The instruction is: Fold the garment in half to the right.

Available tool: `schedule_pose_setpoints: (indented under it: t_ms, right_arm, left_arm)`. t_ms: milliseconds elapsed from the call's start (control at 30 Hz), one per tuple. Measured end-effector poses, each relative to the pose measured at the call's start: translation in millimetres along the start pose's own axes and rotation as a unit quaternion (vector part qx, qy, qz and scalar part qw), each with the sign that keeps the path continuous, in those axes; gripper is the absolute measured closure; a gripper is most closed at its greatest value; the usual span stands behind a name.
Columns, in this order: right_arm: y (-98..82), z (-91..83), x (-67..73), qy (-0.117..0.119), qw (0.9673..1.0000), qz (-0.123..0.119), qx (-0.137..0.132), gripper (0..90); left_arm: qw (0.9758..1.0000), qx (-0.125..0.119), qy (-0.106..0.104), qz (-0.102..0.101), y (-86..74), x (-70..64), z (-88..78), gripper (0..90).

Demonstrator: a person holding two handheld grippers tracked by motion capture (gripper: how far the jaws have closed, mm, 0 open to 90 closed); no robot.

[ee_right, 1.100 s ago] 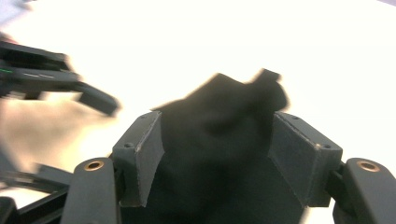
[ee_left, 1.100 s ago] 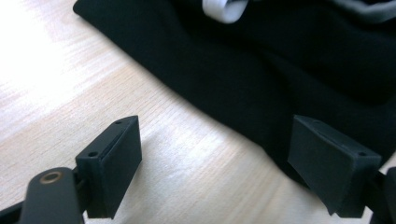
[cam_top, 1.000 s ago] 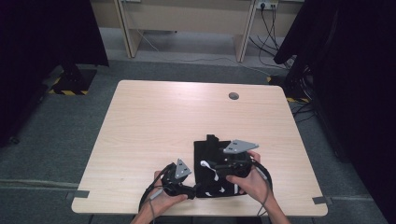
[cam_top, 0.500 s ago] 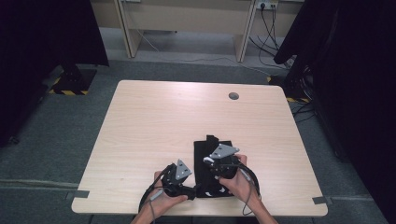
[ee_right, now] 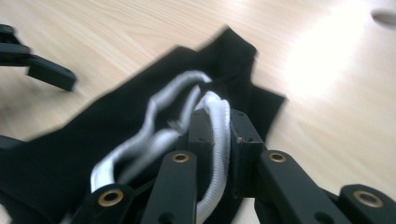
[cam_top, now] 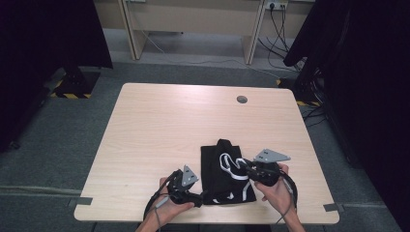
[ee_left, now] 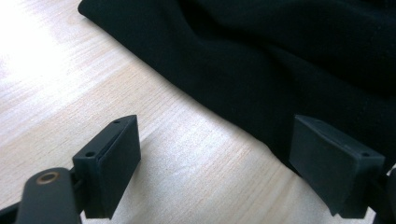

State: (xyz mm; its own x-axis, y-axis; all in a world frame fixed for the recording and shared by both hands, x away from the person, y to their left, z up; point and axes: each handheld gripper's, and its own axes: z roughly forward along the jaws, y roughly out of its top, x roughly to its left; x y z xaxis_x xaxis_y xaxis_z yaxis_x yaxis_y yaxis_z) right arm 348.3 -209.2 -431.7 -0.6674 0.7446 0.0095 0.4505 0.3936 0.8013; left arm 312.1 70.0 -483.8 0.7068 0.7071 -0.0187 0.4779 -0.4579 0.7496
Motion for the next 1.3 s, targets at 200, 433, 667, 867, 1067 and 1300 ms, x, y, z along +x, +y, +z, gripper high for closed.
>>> schedule_pose_setpoints:
  t_ms: [200, 433, 667, 867, 1067, 1300]
  right_arm:
    - [-27.2, 2.7, -17.9, -0.01, 0.9989, 0.041, 0.023, 70.7]
    - [-31.2, -1.9, -21.3, -0.014, 0.9978, 0.054, 0.036, 54.8]
    - [-20.3, -25.1, -15.3, -0.018, 0.9992, 0.033, 0.008, 52.9]
    - [-14.9, -29.7, 4.9, 0.006, 1.0, 0.002, 0.005, 51.2]
    - [-6.5, -12.6, 37.4, 0.047, 0.9984, -0.025, 0.017, 47.6]
    - [0.8, 4.2, 67.3, 0.082, 0.995, -0.048, 0.031, 47.0]
  left_arm:
    - [1.0, 0.0, 0.0, 0.0, 0.0, 0.0, 0.0, 15.8]
    - [1.0, 0.0, -0.003, -0.001, -0.1, 0.4, -0.3, 15.8]
    - [0.9999, -0.003, -0.01, -0.006, -2.9, 3.3, -3.5, 15.6]
    - [0.9999, -0.008, -0.001, -0.015, -10.0, 9.0, -14.9, 15.5]
    - [0.9995, -0.002, 0.018, -0.026, -20.1, 22.4, -29.9, 15.3]
    - [0.998, 0.004, 0.044, -0.045, -37.1, 39.3, -43.0, 15.0]
